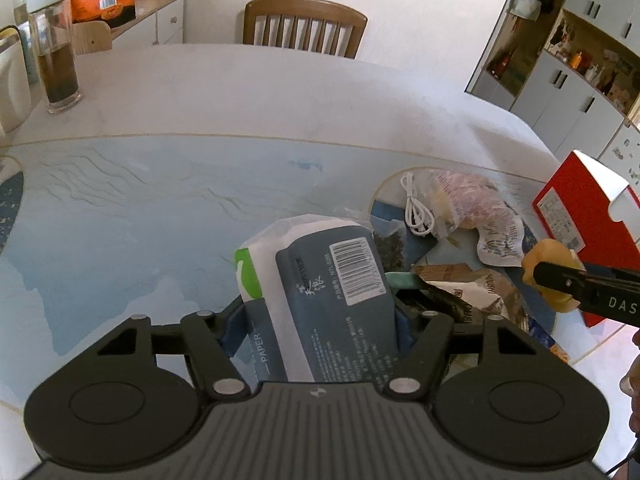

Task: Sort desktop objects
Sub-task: 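Grasp the grey tissue pack with the left tool while the right tool grasps the yellow toy, then carry the tissue pack and yellow toy with both tools over the red shoebox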

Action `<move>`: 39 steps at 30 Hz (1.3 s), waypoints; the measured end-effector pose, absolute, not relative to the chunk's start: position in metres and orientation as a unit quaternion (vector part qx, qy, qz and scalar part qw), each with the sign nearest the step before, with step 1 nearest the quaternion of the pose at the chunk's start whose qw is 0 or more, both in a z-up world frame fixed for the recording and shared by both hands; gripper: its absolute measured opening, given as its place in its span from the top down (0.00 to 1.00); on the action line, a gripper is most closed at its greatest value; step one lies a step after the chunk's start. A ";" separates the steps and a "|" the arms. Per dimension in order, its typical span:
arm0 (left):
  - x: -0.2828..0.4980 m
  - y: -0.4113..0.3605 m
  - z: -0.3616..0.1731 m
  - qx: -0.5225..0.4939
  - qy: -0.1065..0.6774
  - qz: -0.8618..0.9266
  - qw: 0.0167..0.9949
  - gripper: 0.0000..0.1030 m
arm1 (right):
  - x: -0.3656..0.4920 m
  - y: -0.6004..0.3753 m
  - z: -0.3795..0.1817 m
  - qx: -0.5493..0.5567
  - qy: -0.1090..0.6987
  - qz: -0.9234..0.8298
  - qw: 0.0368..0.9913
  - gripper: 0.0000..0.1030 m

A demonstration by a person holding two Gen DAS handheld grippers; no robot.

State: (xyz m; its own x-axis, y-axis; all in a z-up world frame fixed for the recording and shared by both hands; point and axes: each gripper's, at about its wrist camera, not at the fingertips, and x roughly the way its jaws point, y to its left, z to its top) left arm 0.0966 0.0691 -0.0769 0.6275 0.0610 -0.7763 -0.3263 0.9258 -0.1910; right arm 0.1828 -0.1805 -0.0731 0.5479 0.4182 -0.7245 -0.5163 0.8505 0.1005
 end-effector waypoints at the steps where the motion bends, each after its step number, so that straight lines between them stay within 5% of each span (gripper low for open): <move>1: 0.093 0.070 -0.074 -0.160 0.415 0.107 0.889 0.34 | 0.181 -0.182 -0.072 -0.061 0.393 0.265 0.878 0.41; 39: 0.054 0.022 0.028 -0.096 0.363 0.023 0.927 0.34 | 0.123 -0.237 0.017 -0.022 0.358 0.247 0.900 0.41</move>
State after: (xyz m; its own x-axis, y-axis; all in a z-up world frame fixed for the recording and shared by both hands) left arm 0.0539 0.0225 0.0284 0.7354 -0.0274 -0.6771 -0.1116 0.9806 -0.1609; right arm 0.1226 -0.2368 0.0166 0.6216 0.4280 -0.6561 -0.4599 0.8774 0.1367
